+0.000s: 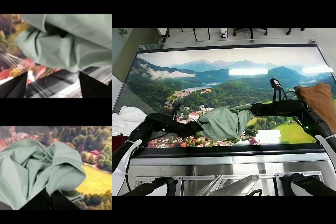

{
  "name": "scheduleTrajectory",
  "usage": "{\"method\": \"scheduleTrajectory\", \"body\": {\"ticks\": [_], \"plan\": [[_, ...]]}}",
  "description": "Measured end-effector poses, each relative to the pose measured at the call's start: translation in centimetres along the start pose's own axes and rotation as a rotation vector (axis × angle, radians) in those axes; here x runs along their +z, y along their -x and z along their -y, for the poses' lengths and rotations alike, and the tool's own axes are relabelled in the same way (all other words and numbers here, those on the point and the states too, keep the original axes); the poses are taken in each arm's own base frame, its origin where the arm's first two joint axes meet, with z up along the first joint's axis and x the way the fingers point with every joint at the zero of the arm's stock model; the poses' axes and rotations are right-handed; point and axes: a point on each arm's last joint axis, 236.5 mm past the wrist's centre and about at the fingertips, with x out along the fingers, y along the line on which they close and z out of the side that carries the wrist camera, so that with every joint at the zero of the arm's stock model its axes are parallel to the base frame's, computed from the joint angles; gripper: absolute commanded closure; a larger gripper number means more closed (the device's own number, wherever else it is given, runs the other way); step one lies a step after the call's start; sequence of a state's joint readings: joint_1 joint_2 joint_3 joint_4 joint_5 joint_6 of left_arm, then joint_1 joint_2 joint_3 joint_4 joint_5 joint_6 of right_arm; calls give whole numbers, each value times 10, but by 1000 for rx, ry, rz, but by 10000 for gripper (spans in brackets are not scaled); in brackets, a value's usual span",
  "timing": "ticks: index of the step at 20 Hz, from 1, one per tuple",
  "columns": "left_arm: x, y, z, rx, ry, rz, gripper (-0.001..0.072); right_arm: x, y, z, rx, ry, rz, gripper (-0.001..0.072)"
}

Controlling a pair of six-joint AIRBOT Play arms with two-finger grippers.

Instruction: Fold the shirts.

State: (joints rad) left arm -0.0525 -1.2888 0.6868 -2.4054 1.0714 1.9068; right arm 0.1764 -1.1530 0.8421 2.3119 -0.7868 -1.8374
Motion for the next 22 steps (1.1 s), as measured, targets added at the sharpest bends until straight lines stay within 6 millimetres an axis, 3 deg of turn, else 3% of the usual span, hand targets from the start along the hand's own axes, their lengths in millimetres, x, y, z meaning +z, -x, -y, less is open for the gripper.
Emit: {"method": "scheduleTrajectory", "body": {"ticks": [1, 2, 4, 5, 8, 10, 11, 13, 15, 17, 19, 21, 22], "plan": [[0, -10, -3, 5, 3, -10, 65, 0, 0, 0, 0, 0, 0, 695], [0, -18, -5, 9, 3, -23, 202, 0, 0, 0, 1, -1, -1, 695], [8, -33, -3, 16, -17, -38, 557, -2, 0, -1, 3, -1, -9, 695], [12, -38, 1, 16, -33, -44, 691, -3, 0, -1, 5, -2, -14, 695], [27, -47, 19, 8, -94, -53, 692, -4, 1, -2, 8, -1, -19, 695], [37, -37, 41, -17, -151, -43, 693, 1, 7, -4, 10, 5, -2, 695], [46, -23, 57, -34, -187, -18, 692, 12, 17, -7, 14, 12, 27, 695], [74, 31, 99, -75, -262, 108, 692, 47, 52, -19, 27, 46, 121, 695], [102, 118, 150, -111, -349, 327, 692, 93, 111, -44, 44, 121, 262, 695], [110, 227, 208, -140, -452, 604, 693, 132, 184, -79, 53, 228, 418, 695], [89, 333, 260, -154, -554, 874, 693, 156, 260, -119, 52, 336, 584, 695], [49, 413, 300, -150, -643, 1089, 692, 163, 327, -158, 46, 440, 724, 695], [28, 441, 316, -153, -681, 1167, 692, 161, 353, -177, 51, 488, 779, 695]]}}
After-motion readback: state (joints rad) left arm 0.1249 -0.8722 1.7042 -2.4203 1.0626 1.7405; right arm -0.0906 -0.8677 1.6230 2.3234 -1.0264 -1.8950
